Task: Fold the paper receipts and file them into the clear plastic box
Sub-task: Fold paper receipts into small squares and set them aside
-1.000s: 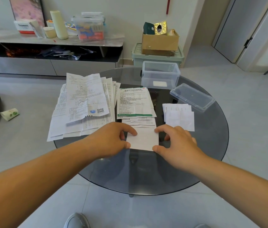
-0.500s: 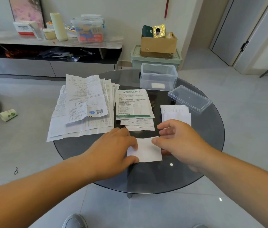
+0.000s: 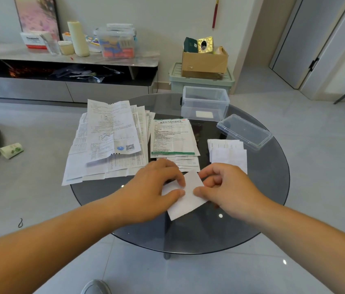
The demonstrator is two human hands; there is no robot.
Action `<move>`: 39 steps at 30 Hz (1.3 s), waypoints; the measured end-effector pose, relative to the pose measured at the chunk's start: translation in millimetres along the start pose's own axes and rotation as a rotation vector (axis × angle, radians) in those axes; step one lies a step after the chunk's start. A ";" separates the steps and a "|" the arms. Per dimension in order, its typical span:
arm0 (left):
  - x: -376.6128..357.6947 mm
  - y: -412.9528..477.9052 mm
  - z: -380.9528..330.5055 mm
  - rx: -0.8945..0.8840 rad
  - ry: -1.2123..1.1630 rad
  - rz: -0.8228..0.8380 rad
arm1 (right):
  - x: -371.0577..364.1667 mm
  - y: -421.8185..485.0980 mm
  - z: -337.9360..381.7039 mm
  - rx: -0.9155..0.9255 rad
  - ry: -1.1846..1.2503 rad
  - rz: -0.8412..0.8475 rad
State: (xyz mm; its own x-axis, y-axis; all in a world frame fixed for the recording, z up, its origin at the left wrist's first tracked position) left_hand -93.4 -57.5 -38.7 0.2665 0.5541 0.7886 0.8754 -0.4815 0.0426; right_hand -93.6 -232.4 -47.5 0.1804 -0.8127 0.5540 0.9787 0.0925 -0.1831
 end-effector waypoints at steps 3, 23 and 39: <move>4.5 2.1 7.2 0.106 -0.188 0.084 | 2.6 2.5 -0.6 0.034 -0.030 -0.002; 12.5 4.4 27.9 0.301 -0.449 0.265 | -16.3 -14.6 9.0 0.356 -0.515 0.229; 4.6 -3.0 10.7 0.111 -0.118 0.323 | -14.6 -14.1 10.0 0.545 -0.573 0.032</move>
State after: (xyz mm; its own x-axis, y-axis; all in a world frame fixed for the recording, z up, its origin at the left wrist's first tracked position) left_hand -90.5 -46.2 -41.7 0.5756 0.4635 0.6737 0.7752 -0.5714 -0.2693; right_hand -109.0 -216.1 -44.9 0.0868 -0.3957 0.9143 0.8554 0.5000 0.1352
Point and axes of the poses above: each hand's wrist, its own y-axis towards the middle knuckle, its own x-axis out of the back of the hand, z = x × y, the point moved 6 cm from there along y, towards the middle knuckle, and after that the axes turned 3 degrees about -y, right-handed, at the moved point
